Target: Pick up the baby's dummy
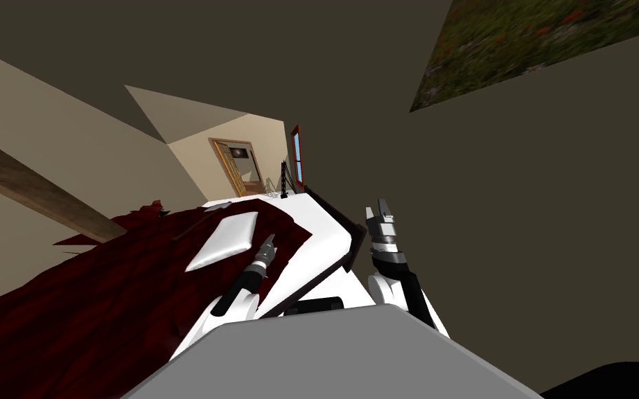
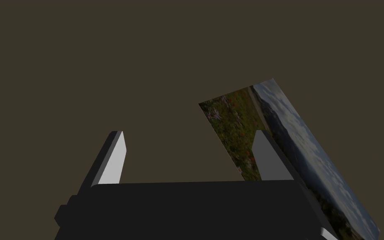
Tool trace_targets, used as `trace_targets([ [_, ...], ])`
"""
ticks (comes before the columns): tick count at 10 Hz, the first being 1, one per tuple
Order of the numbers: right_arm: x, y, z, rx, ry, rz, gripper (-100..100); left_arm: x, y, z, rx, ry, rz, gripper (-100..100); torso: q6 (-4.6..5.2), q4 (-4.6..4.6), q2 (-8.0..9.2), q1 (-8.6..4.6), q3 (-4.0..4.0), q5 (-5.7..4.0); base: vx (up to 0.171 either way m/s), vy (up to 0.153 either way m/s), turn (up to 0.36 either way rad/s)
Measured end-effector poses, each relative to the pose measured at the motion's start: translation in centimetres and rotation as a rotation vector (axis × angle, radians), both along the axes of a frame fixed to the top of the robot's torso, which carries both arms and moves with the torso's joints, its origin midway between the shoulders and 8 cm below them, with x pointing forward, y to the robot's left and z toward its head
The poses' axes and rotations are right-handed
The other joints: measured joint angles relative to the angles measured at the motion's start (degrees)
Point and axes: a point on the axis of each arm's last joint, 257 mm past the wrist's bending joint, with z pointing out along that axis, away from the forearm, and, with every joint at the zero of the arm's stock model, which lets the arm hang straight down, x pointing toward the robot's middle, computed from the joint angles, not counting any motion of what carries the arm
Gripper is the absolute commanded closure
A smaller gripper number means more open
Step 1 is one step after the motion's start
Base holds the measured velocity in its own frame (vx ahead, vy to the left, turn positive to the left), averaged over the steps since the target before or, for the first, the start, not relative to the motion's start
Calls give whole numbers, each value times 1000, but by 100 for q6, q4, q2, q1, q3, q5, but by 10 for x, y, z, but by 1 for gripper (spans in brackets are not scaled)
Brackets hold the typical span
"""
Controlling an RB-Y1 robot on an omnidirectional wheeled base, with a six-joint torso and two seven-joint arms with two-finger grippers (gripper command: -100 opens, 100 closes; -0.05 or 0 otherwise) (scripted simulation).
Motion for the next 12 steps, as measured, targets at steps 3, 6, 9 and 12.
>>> trace_targets([
  [3, 0, 0, 0, 0, 0, 0, 0, -2, 0, -26, -8, 84, 1, -100, 1, -1, -6, -7, -3, -1, 2, 27, -31],
  [6, 0, 0, 0, 0, 0, 0, 0, -4, -2, -53, -13, 174, 2, -100, 1, -3, -12, -9, -7, -2, 20, 24, -17],
  [9, 0, 0, 0, 0, 0, 0, 0, -11, -1, -81, -11, 268, 4, -100, 0, -4, -17, -9, -10, -2, 31, 23, 4],
  [12, 0, 0, 0, 0, 0, 0, 0, -22, 5, -114, -1, 387, 11, -100, 0, -7, -32, -13, -18, -3, 59, 11, 20],
])
